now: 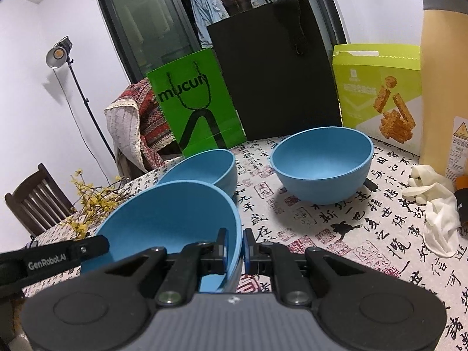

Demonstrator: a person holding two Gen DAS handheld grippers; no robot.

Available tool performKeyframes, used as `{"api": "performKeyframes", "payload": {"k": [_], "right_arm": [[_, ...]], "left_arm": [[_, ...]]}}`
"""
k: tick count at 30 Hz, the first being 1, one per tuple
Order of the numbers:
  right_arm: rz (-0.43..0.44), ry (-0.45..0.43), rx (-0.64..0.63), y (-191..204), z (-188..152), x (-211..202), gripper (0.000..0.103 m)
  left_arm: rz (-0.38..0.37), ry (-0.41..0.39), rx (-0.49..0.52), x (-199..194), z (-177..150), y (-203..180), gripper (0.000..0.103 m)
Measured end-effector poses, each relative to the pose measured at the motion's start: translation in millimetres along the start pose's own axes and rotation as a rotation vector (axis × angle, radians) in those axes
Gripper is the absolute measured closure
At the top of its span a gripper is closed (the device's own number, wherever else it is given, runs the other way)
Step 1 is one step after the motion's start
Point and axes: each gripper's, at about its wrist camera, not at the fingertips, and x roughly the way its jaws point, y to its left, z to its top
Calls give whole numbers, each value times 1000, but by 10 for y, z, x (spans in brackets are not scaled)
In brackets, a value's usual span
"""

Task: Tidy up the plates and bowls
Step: 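Lift the gripped blue bowl off the table with both grippers, then carry the blue bowl with both grippers toward the pink vase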

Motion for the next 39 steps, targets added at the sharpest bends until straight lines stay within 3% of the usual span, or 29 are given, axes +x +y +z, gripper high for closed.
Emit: {"api": "performKeyframes", "payload": {"k": [39], "right_arm": [[158,27,-117,963,-254,-149,93]], "left_arm": [[141,-78,-105,-744,-187,887,97]]}}
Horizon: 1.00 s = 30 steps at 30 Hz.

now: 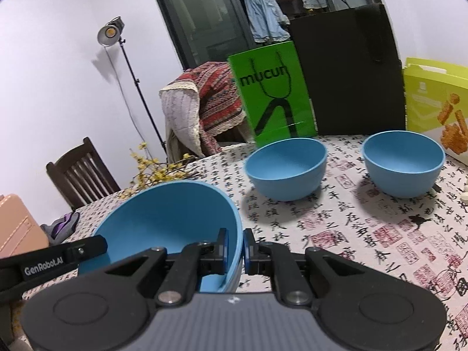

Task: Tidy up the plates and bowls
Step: 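Carry the blue bowl with both grippers toward the pink vase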

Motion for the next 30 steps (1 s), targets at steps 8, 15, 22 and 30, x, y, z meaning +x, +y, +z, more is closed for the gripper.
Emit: {"api": "performKeyframes", "payload": {"k": [8,15,22,30], "right_arm": [[32,5,-21,160,-33,-15,93],[62,14,-41,324,-71,2,93],[90,23,-62,495,-116,19,93],[129,32,-85,693,-157,8,93]], "left_arm": [[28,-12,-16,-125,-15,158,97],[59,-21,-37,-222,-39,309,97],[89,-39,-48,-331,-55,435,97],[125,-45,-78,-447,-84,621,97]]}}
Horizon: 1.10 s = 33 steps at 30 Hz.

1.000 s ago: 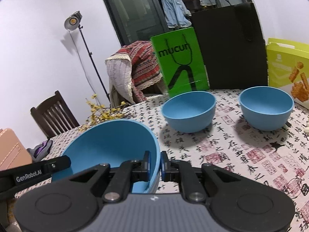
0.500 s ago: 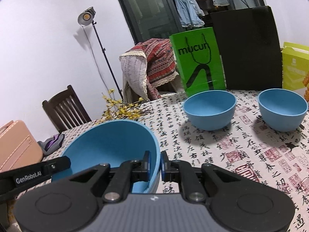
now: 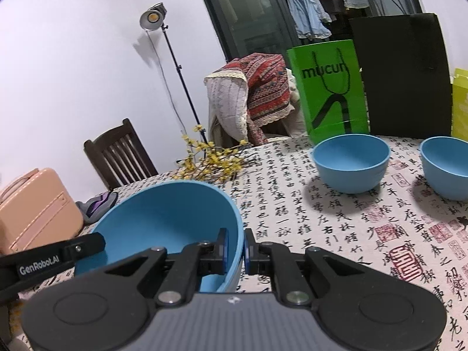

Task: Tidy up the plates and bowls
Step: 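Carry the blue bowl with both grippers toward the pink vase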

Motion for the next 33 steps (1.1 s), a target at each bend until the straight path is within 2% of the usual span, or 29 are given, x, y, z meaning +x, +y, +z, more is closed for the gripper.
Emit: {"api": "performKeyframes", "payload": {"k": [33], "right_arm": [[175,49,-119,1016,-235,24,93]], "left_arm": [[171,-43,-130,-557,-120,899,97]]}}
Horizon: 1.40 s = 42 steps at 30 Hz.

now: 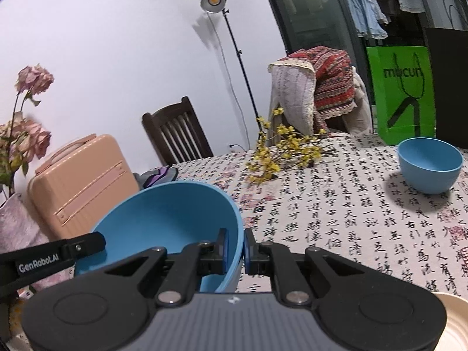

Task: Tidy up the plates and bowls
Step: 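Carry the blue bowl with both grippers toward the pink vase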

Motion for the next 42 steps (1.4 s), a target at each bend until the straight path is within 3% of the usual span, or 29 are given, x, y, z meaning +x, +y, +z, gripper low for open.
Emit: {"api": "performKeyframes", "payload": {"k": [42], "right_arm": [[164,122,-126,1124,-423,469,93]], "left_arm": [[186,20,-156,-267,-285,1155,97]]}}
